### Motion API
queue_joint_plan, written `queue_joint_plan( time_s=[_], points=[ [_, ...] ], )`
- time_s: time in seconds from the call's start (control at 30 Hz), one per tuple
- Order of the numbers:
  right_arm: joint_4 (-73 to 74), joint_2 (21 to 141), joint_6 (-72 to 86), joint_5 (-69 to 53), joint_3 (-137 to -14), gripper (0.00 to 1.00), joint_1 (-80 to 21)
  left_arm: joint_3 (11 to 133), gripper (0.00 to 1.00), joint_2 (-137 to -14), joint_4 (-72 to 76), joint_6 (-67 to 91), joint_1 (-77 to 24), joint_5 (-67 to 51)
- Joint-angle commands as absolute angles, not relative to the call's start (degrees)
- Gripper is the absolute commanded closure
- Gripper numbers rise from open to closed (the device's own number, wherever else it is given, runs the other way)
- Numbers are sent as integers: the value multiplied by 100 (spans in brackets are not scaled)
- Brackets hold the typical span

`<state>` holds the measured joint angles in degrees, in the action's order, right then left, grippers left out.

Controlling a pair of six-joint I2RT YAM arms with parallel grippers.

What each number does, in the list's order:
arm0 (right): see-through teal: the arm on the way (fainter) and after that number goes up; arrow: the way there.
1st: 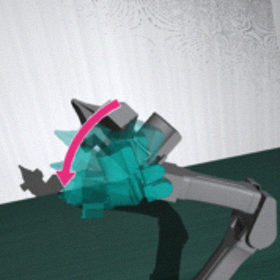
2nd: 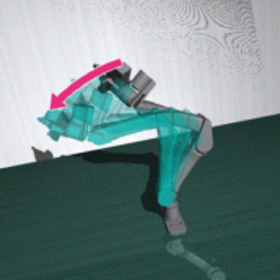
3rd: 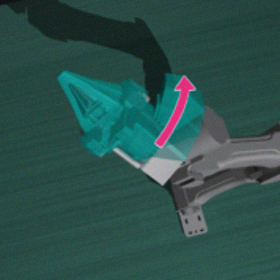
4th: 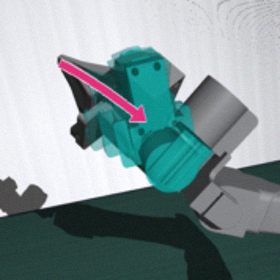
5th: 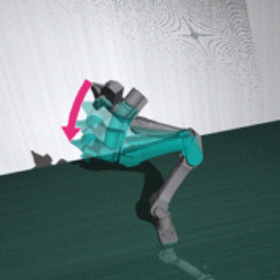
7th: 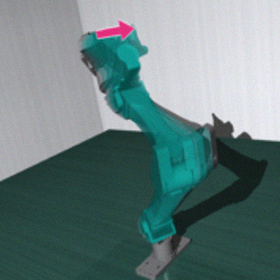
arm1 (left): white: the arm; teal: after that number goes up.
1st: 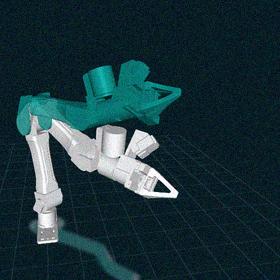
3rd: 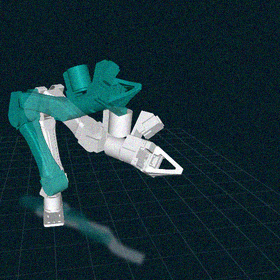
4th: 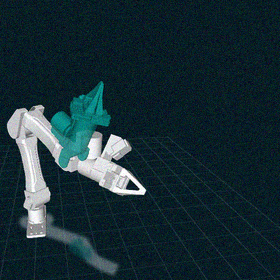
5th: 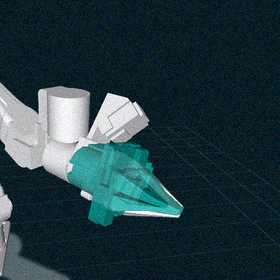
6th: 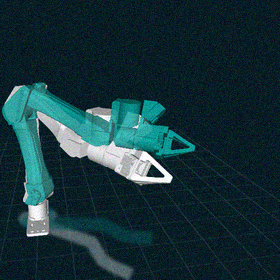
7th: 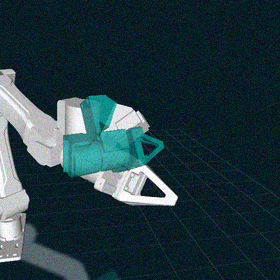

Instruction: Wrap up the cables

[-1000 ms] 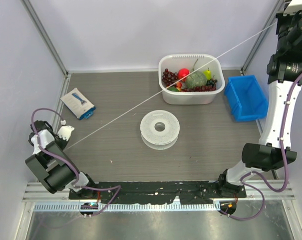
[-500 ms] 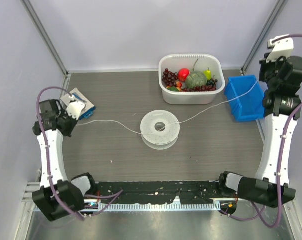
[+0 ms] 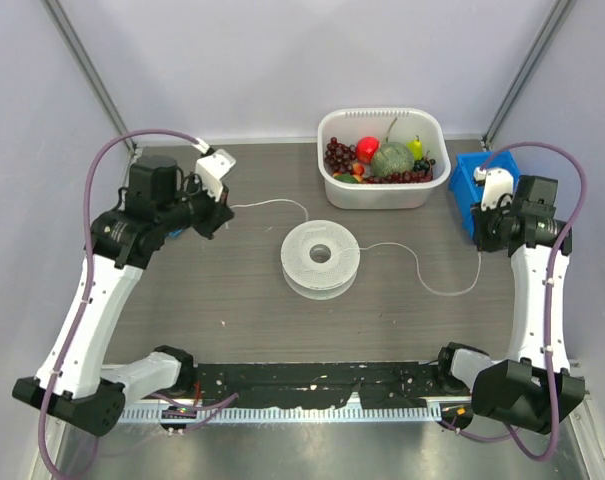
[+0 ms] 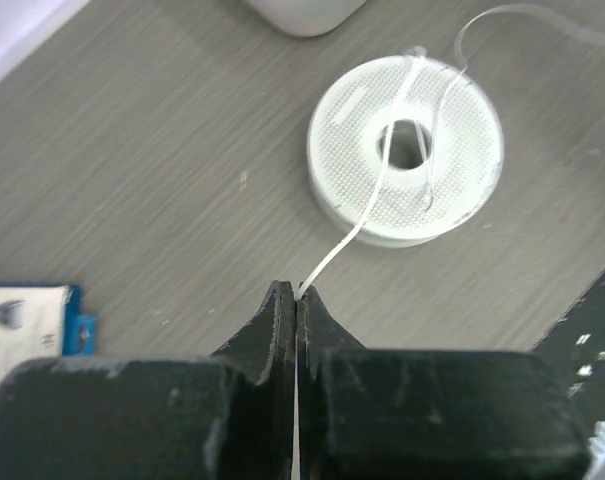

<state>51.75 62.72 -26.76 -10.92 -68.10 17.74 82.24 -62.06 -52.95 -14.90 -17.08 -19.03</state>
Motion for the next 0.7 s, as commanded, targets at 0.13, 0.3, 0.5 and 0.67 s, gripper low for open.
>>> queue_joint_plan(
  time_s=[0.13,0.3,0.5,0.67],
  points=[
    [6434,5995,-3287,-2730,-7100,26,1784,9017,100,-7153,-4694,-466,-2907,-2294],
    [6302,6038,-3269,-3996,-7733,25,1793,9228,100,-7628,-4571,-343,-3445,-2452],
    [6522,6380,-3245,-5745,-8419,28,1583,9325,100,-8041,-4202,228,-3735,-2610],
    [5646,6399,-2330,-5758,-8359,31,355,9299,100,-8252,-3727,658,-3823,-2619]
  ],
)
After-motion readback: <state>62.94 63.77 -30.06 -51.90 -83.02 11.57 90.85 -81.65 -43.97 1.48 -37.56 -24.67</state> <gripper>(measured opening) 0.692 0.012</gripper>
